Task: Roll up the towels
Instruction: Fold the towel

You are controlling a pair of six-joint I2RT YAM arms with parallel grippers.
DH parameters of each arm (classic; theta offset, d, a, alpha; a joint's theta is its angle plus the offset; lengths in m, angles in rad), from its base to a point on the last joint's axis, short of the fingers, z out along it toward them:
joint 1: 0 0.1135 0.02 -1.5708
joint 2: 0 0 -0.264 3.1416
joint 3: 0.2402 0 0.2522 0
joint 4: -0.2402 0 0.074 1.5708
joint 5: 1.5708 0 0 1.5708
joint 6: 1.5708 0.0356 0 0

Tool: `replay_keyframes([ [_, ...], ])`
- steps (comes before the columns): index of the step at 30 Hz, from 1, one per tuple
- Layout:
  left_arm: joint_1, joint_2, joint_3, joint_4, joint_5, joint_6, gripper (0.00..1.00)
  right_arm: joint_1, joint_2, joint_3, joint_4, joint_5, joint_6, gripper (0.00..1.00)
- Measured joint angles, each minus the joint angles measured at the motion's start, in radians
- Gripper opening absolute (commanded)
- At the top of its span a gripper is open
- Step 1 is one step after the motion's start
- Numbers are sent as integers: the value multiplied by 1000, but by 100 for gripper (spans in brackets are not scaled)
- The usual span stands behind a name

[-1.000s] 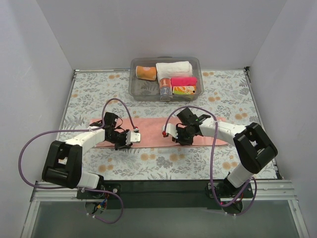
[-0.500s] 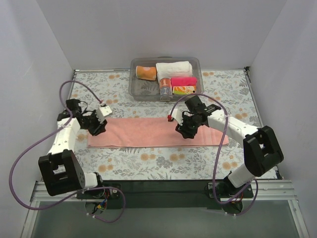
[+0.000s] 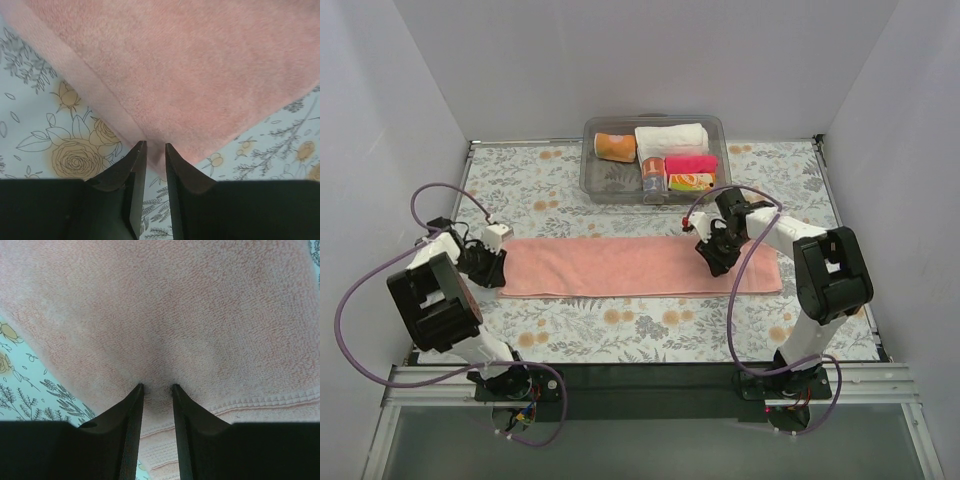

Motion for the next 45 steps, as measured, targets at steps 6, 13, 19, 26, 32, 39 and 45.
replay_keyframes([
  [6, 2, 59, -10, 67, -70, -57, 17, -35, 53, 58, -42, -28, 28, 32],
  [13, 2, 107, 67, 62, -81, -68, 29, -64, 95, 129, -72, -31, 47, 43],
  [19, -30, 37, 132, 33, -14, -45, 36, -205, 18, 148, -101, -56, 63, 53],
  [26, -201, -150, 131, 59, 37, -81, 44, -506, -75, 177, -112, -83, 127, 52],
  [32, -248, -174, 131, 73, 59, -126, 46, -660, 53, 187, -119, -84, 196, 50],
  [39, -248, -174, 131, 80, 60, -133, 45, -664, 139, 188, -110, -127, 257, 36],
  [45, -256, -154, 131, 78, 127, -137, 38, -661, 129, 257, -93, -245, 283, 29],
])
